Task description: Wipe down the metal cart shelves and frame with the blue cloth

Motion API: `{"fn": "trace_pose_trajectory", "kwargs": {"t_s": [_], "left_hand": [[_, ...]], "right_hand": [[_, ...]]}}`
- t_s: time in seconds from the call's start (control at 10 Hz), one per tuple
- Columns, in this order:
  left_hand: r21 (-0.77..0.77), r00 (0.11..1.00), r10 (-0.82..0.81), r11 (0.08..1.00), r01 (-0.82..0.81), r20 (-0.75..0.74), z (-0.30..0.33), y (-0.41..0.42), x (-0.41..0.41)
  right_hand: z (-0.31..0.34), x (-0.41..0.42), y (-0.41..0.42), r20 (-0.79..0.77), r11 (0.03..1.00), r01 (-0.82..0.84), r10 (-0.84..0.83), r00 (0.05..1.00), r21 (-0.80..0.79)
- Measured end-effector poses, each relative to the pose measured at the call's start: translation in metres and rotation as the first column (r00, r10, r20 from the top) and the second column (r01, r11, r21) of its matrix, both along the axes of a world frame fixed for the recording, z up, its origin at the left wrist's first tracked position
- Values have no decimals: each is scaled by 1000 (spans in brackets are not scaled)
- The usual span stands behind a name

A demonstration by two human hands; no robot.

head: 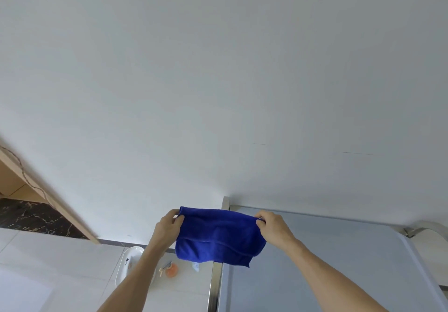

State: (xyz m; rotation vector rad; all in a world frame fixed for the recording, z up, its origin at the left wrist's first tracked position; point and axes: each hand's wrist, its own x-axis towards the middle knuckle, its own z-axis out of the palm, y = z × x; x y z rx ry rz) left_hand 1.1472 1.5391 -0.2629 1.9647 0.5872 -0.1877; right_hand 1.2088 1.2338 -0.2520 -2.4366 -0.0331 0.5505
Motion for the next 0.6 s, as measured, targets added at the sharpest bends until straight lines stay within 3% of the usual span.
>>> {"fn": "trace_pose_trajectory", "kwargs": {"t_s": [0.2,0.4,0.6], "left_hand": [[-51,996,49,998,-45,69,-12,-21,-10],[-294,980,82,956,-25,183,2,-70,-38],[-298,957,24,952,66,289,29,-131,-79]], "right_hand": [[-12,-14,-12,22,999,38,-38,999,-1],[-2,-47,-32,79,986,113,-123,989,120],[19,-98,-80,156,946,178,-226,962,270]]}}
